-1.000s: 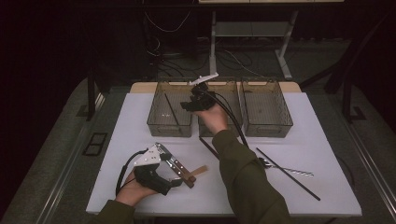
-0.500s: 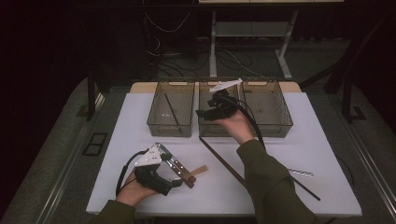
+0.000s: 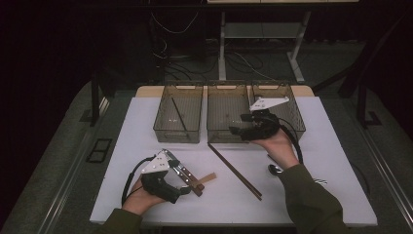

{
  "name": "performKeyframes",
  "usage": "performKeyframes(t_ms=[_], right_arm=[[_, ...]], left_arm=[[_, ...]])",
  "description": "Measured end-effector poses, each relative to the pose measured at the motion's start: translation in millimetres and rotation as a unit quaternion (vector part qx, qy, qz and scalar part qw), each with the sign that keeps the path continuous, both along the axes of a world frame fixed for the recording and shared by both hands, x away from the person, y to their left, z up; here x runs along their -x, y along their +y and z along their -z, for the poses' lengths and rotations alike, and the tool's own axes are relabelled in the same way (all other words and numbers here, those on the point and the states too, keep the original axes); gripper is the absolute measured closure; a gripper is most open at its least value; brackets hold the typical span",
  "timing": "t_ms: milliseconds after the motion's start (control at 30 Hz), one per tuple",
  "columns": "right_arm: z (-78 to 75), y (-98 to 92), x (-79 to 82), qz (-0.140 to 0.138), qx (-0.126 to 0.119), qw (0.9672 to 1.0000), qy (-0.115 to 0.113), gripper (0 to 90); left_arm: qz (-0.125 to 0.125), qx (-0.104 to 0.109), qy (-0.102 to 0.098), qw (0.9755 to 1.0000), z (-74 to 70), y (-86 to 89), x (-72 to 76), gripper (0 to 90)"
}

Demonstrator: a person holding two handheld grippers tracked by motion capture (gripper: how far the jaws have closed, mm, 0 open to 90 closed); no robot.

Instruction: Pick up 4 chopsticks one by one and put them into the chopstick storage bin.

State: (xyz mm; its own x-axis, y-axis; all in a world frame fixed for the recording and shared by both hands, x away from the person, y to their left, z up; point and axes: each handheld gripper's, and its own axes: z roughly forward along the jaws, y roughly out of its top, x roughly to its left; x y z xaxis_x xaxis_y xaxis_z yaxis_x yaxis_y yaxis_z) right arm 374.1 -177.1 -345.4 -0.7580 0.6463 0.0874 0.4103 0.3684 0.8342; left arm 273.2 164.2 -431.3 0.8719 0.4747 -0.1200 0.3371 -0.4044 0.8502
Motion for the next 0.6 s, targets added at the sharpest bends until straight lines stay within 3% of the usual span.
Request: performKeyframes(t_ms=[167, 600], right_arm=[[6.5, -20.4, 13.9, -0.001, 0.003, 1.0000, -0.004, 31.4], [32.2, -66.2, 48.6, -0.001, -0.001, 0.9999, 0.010, 29.9]], left_arm=[[-0.001, 0.000, -0.002, 1.0000, -0.3, 0.6, 0.2, 0.0], [-0.003, 0.004, -0.002, 1.0000, -1.1, 1.9, 0.9, 0.0]])
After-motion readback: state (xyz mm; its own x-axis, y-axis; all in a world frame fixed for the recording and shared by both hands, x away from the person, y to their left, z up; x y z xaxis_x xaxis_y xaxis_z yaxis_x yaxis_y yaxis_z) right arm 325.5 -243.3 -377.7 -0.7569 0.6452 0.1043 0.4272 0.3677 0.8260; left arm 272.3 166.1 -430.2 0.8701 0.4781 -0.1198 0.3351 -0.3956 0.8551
